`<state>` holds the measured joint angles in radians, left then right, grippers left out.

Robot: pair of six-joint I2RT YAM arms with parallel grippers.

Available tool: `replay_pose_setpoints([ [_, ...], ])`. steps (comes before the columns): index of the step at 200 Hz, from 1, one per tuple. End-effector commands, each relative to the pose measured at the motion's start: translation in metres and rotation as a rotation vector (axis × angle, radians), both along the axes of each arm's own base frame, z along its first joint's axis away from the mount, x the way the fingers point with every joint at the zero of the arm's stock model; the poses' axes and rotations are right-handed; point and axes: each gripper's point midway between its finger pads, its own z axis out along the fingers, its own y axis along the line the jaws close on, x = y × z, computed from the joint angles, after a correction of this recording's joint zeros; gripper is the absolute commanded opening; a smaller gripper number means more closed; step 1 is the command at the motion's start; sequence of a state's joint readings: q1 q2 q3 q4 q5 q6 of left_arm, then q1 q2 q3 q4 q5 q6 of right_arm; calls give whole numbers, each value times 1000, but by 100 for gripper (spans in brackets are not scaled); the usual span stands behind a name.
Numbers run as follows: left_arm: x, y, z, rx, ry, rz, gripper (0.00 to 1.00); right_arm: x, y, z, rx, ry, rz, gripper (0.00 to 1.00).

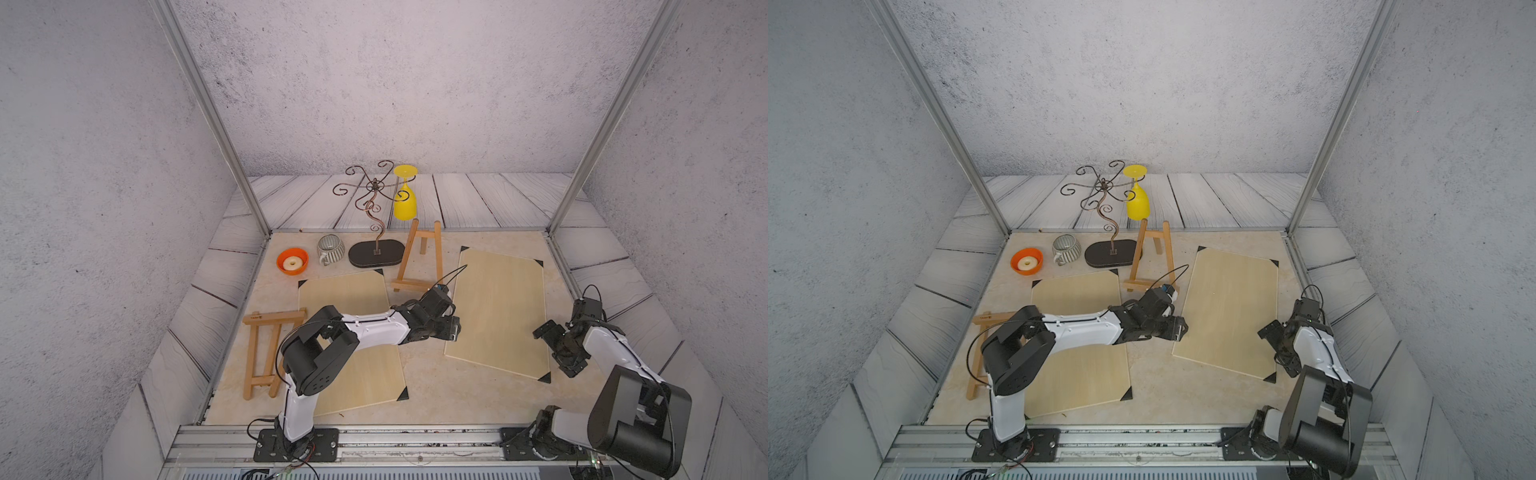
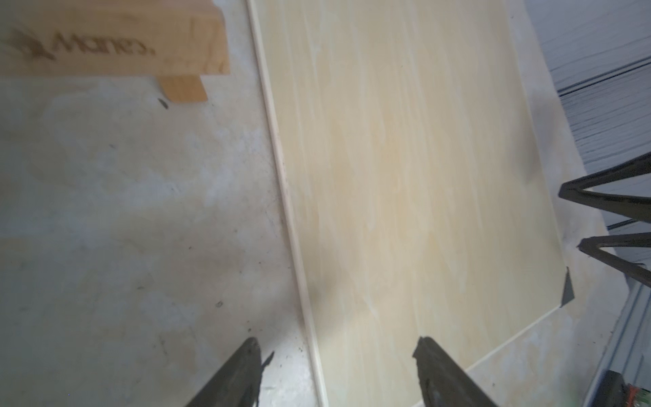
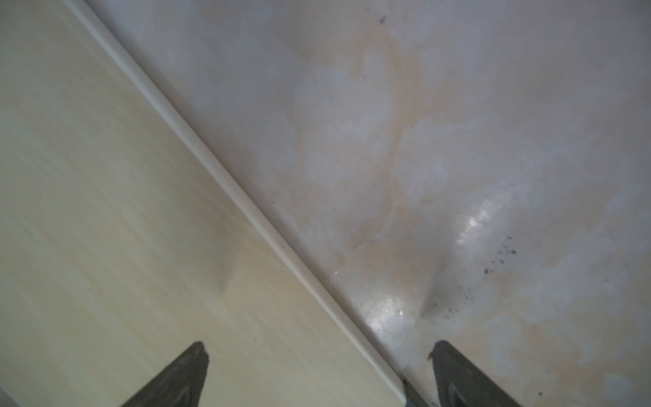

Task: Assemble the easel
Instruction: Pick up the drawing board from the center of the board.

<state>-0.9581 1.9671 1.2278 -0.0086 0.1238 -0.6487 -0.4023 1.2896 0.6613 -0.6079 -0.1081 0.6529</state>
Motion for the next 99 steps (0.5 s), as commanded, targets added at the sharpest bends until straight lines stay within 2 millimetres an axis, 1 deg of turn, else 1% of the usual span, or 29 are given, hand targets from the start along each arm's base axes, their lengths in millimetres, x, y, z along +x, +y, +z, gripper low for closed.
replay_pose_setpoints([
  [1, 1, -5, -7, 27, 24, 20, 72, -3, 5, -5, 29, 11, 18, 99],
  [19, -2, -8, -15, 35, 45, 31, 72, -6, 10, -9, 60, 20, 24, 99],
  [40, -7, -9, -23, 58, 77, 42, 72, -11, 22, -12, 116, 27, 39, 99],
  [68, -15, -10, -36, 59, 121, 43, 72, -17, 37, -12, 190, 49, 82, 99],
  [83, -16, -7, -38, 67, 124, 50, 72, -20, 46, -13, 240, 49, 89, 99],
  [99, -14, -5, -35, 69, 112, 52, 72, -23, 57, -14, 296, 41, 98, 99],
])
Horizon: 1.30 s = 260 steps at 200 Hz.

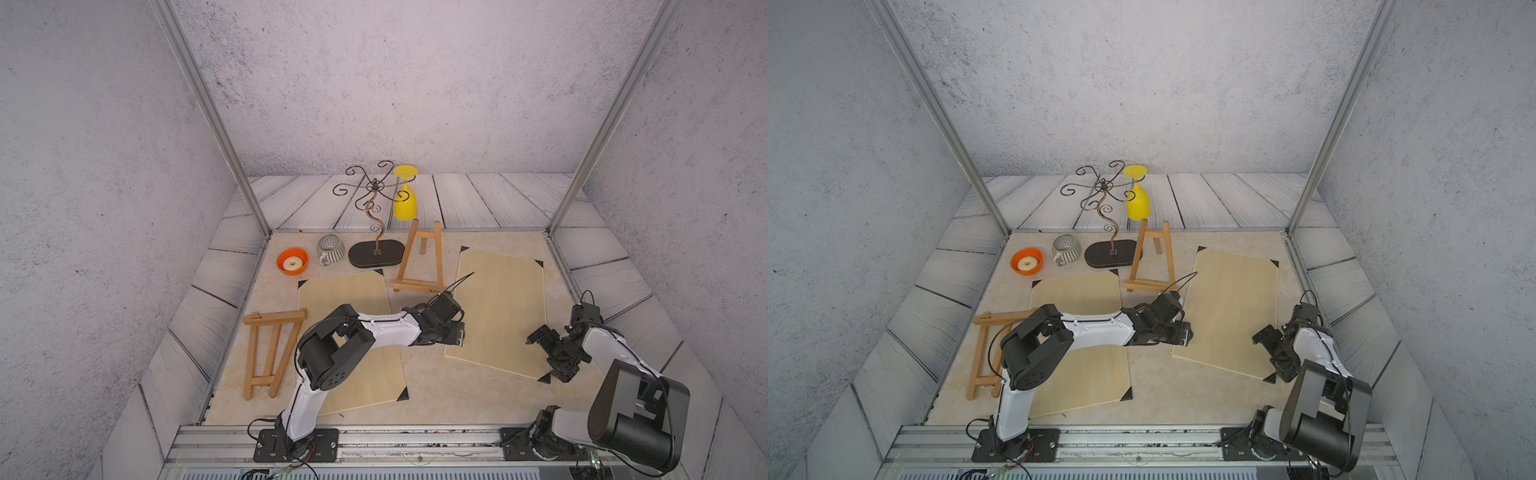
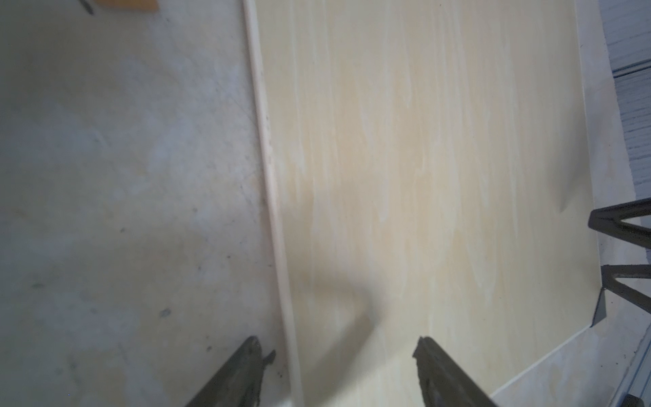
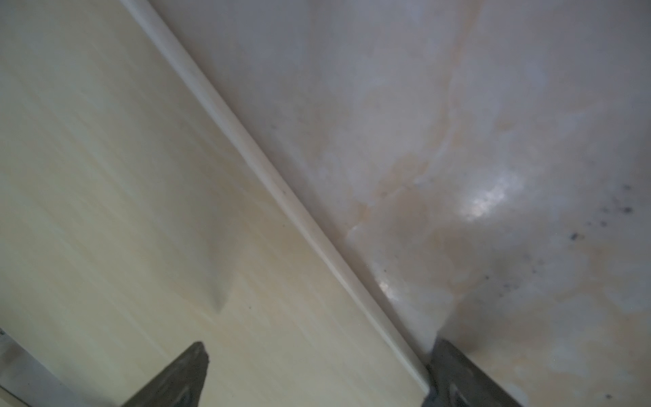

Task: Assemble the easel
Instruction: Pick up the drawing board from the center of the board.

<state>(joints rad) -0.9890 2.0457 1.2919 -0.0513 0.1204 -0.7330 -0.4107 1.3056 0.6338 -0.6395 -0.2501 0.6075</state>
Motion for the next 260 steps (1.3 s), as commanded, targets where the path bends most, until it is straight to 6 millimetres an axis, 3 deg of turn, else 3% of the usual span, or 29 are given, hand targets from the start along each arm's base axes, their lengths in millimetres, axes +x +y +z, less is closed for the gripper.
replay_pose_setpoints([
  [1, -5, 9, -14, 47, 32, 15, 72, -15, 30, -6, 150, 33, 35, 99],
  [68, 12, 37, -10, 64, 17, 61, 72, -35, 65, 15, 240, -2, 63, 99],
  [107, 23, 50, -5, 81, -11, 98, 72, -18, 37, 28, 87, -52, 44, 99],
  [153, 43, 55, 8, 84, -46, 154, 74, 20, 6, 15, 23, -78, -14, 99],
  [178, 49, 47, 8, 73, -54, 151, 74, 35, 9, 8, 62, -100, 13, 99],
  [260, 53, 36, -17, 74, -15, 156, 74, 20, 27, -7, 146, -48, 103, 99],
])
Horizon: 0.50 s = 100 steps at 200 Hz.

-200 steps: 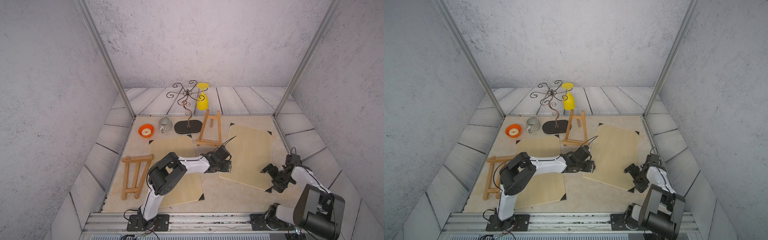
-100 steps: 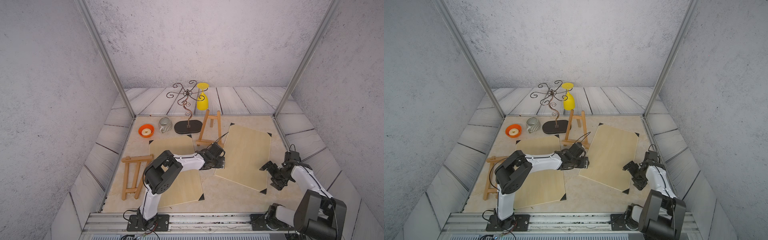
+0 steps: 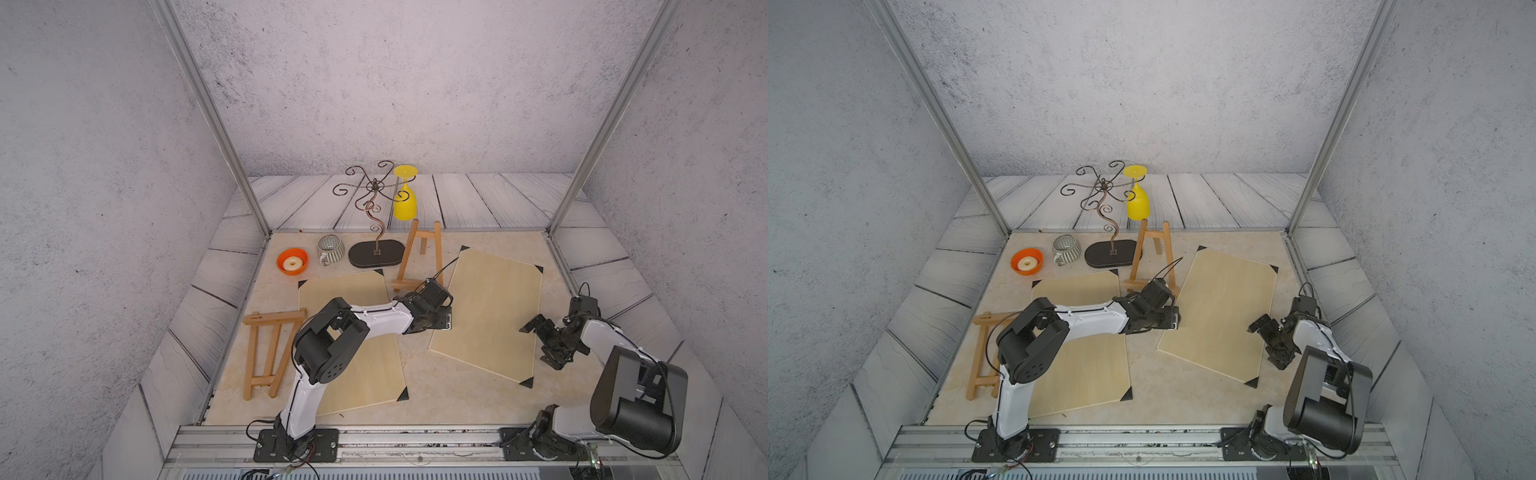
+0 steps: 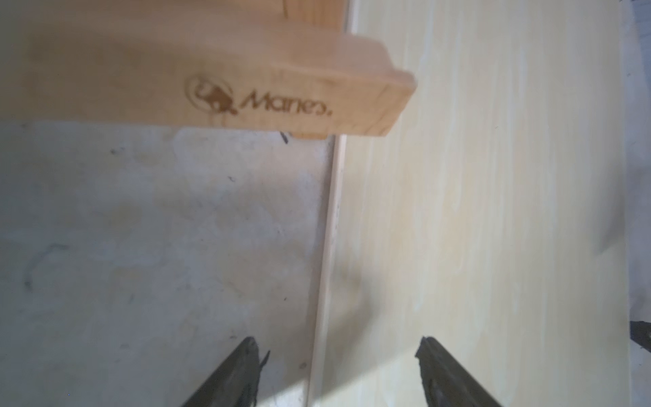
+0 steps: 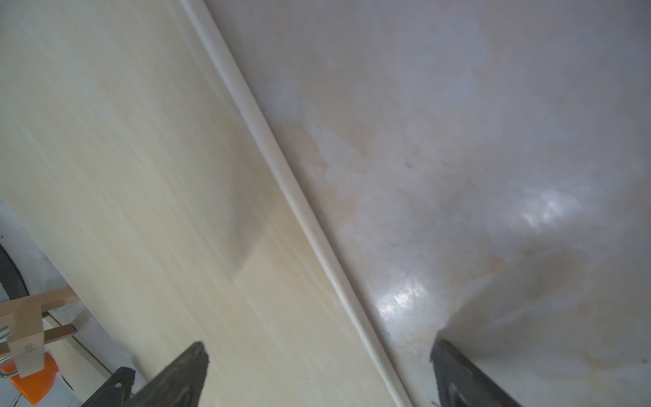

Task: Assemble the easel
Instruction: Pick up the drawing board from the center of the board.

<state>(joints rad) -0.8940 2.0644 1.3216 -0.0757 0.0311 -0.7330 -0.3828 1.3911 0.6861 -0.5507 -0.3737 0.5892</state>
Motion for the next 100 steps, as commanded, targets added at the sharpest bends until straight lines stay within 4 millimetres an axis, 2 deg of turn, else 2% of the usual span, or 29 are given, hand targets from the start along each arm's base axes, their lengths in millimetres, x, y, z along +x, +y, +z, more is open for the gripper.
replay_pose_setpoints([
  [1, -1, 2, -15, 20, 36, 7, 74, -17, 13, -14, 59, 54, 40, 99],
  [42, -15, -13, -24, -31, 90, -31, 73, -24, 27, -13, 123, 58, 71, 99],
  [71, -23, -20, -22, -46, 89, -60, 72, -29, 38, -12, 172, 39, 98, 99],
  [100, -35, -31, -21, -89, 129, -123, 71, -27, 59, 4, 289, -38, 128, 99],
])
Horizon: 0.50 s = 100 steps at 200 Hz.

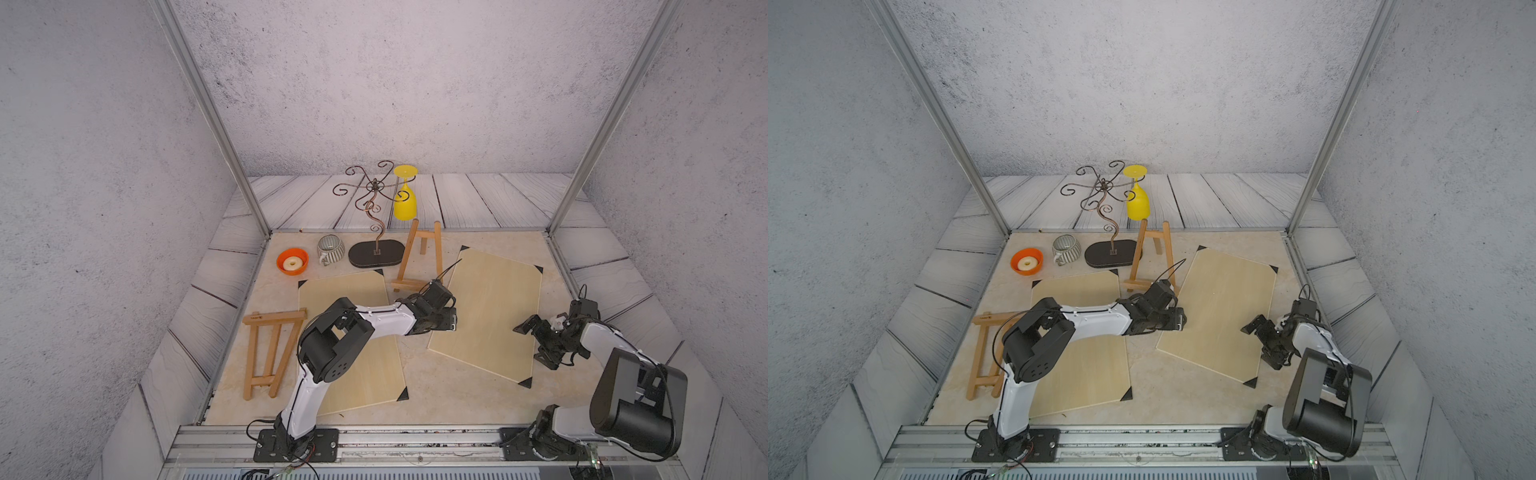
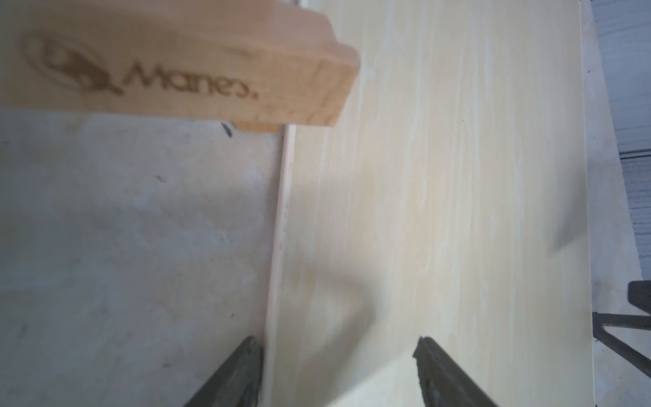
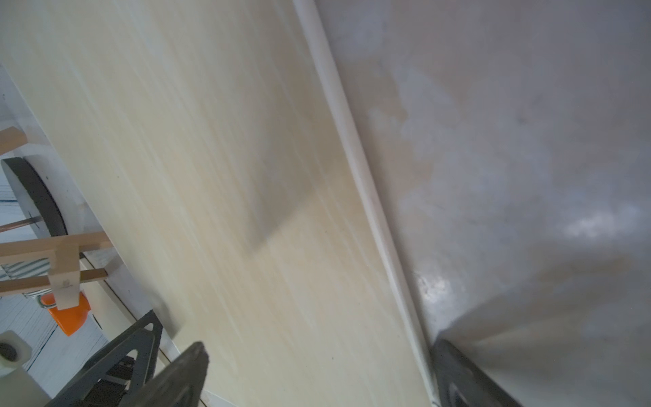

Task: Assemble the easel
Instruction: Pick up the drawing board from the center of the board.

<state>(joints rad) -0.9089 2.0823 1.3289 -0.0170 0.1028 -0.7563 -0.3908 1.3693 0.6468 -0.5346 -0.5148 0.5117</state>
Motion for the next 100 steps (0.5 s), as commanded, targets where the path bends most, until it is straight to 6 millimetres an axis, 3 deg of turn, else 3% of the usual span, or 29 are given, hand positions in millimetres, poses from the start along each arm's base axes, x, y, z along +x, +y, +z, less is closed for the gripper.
replay_pose_setpoints([
  [1, -27, -9, -24, -10, 101, -85, 71, -26, 38, -1, 190, 41, 46, 99],
  [51, -45, -14, -32, -34, 144, -125, 71, -26, 55, 33, 252, -84, 86, 99],
  [100, -46, -11, -31, -28, 137, -130, 71, -23, 67, 53, 312, -192, 125, 99],
])
